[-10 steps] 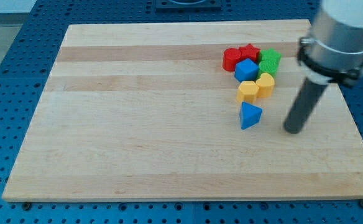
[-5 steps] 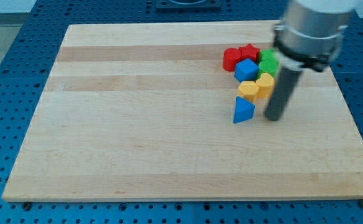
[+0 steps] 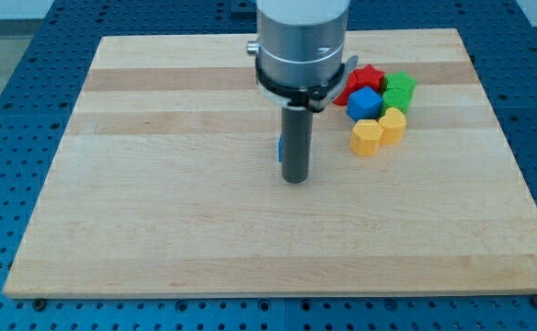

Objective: Push the blue triangle to the blue cube

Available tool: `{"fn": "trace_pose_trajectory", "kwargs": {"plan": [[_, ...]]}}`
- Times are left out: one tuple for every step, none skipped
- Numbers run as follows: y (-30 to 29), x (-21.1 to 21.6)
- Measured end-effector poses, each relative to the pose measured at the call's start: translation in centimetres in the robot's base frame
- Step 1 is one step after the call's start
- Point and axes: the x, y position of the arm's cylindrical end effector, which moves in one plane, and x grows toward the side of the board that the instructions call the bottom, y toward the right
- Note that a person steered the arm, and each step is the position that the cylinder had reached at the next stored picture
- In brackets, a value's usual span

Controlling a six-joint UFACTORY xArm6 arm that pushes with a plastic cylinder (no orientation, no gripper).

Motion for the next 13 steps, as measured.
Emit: {"fn": "trace_pose_trajectory", "kwargs": {"plan": [[-3.4, -2.7], [-2.0, -6.9], [-1.5, -5.3], [-1.9, -2.4], [-1.9, -2.0], [-2.1, -2.0], [-1.9, -1.5], [-1.9, 1.3], [-0.6, -1.2], [1.2, -4.2], [-0.7, -1.5], [-1.6, 0.4], [-0.5, -3.8]]}}
